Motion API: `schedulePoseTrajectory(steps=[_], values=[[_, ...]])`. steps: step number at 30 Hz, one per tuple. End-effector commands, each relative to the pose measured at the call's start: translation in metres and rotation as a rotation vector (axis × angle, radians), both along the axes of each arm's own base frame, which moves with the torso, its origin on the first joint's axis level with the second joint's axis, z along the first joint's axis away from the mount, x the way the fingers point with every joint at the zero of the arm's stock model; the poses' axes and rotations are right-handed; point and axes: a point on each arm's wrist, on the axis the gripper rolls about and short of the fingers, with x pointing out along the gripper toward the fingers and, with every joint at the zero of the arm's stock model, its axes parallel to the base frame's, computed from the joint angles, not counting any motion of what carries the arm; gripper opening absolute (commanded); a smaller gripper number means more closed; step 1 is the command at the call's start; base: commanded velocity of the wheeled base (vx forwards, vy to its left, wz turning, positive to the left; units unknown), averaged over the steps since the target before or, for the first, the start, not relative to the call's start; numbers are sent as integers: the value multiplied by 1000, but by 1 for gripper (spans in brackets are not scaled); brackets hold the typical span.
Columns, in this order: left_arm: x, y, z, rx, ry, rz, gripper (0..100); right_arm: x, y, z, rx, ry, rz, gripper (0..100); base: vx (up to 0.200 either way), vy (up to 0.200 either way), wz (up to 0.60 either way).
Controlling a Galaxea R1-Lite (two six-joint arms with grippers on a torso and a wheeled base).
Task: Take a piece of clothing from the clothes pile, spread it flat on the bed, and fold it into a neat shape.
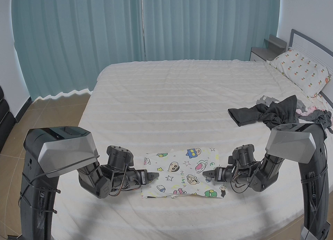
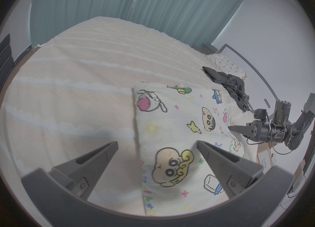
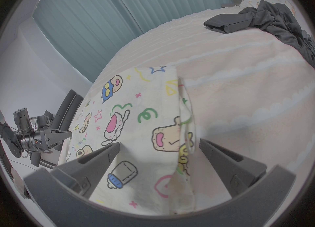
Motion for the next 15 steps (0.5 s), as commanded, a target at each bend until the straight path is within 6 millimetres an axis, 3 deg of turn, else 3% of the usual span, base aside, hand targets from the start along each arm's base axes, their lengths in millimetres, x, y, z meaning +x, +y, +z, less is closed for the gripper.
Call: schedulePoseTrajectory(steps=[1,9,10,11,15], values=[[5,-11,-7,-5,-2,-18,100,0,9,-4,11,6,33,100,0,0,0],[3,-36,-8,-8,1,-72,100,6,18,0,55,48,61,100,0,0,0],[3,-36,-8,-6,3,-73,100,9,20,0,62,54,54,0,0,0,0],[3,-37,-8,-2,4,-73,0,10,20,1,65,60,48,0,0,0,0],[-1,-38,-9,4,10,-76,0,11,22,1,66,67,41,0,0,0,0]])
